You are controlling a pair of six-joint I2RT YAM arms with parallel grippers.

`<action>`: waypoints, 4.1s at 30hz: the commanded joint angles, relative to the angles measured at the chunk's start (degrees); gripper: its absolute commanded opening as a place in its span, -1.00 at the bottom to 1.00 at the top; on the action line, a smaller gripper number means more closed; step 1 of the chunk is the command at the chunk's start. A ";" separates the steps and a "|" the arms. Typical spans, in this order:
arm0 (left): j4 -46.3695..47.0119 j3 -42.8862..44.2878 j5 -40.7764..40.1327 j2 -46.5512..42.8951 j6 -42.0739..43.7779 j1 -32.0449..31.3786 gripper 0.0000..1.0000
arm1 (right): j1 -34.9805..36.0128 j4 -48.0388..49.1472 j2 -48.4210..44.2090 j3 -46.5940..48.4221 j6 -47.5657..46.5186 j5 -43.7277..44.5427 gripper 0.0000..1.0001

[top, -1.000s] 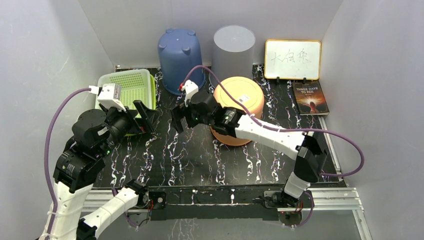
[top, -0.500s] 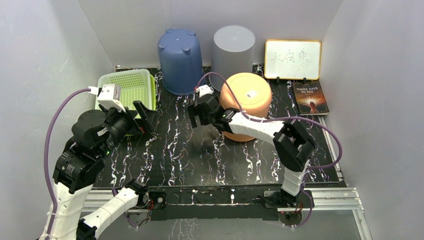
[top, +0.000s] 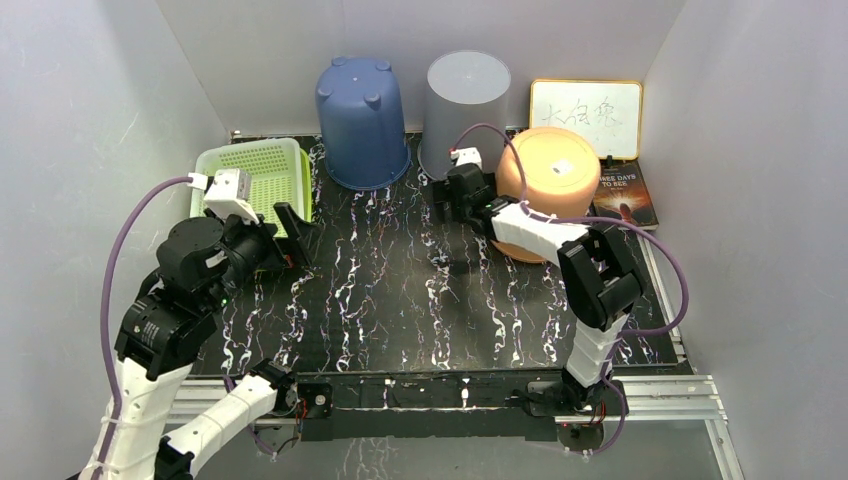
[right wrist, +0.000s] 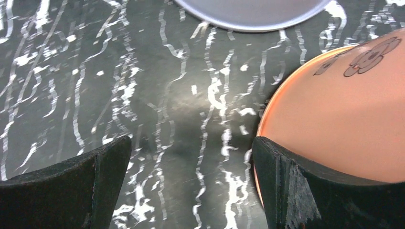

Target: Turn the large container upside down

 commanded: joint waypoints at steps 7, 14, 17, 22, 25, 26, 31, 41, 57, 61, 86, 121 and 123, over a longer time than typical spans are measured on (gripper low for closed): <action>0.00 -4.17 -2.73 0.77 1.00 0.06 0.97 | -3.82 2.34 -4.05 0.15 -2.14 -2.37 0.96; 0.67 -9.93 -9.09 0.87 1.59 0.07 0.97 | 3.70 -0.55 -6.82 4.99 -2.30 -4.13 0.96; 0.78 -11.54 -10.80 1.06 1.12 0.12 0.97 | 4.45 -0.06 -5.89 7.54 0.41 -10.58 0.96; 3.70 -13.17 -17.31 5.32 5.31 0.06 0.91 | 5.78 -1.04 -2.84 11.89 2.70 -12.87 0.96; 5.86 -12.49 -21.19 10.82 6.63 0.30 0.86 | 5.90 0.04 -3.94 10.43 3.96 -14.12 0.96; 7.34 -12.12 -21.19 12.17 7.40 0.65 0.85 | 5.86 0.45 -5.45 9.48 4.24 -14.21 0.96; 13.35 -10.44 -14.84 22.62 10.70 9.36 0.71 | 5.94 1.15 -10.96 4.17 4.89 -14.00 0.96; 25.69 -9.86 1.23 35.69 9.46 26.51 0.58 | 5.91 0.04 -21.75 -3.07 3.82 -10.77 0.96; 30.96 -9.13 2.68 46.03 11.81 26.52 0.52 | 5.92 0.56 -22.73 -6.14 3.80 -9.21 0.96; 31.39 -8.81 2.16 47.77 12.32 26.60 0.31 | 5.82 0.64 -23.58 -7.58 3.77 -8.20 0.96; 31.92 -12.08 3.59 50.32 13.13 26.58 -0.82 | 5.61 0.97 -23.52 -11.14 4.23 -7.64 0.96; 5.00 14.03 18.07 18.58 7.93 26.16 -1.00 | 4.19 -3.75 -27.51 -5.57 0.92 -6.81 0.95; 6.08 13.39 23.39 17.17 4.88 26.16 -1.00 | 3.47 -4.37 -27.73 -4.27 1.31 -7.55 0.95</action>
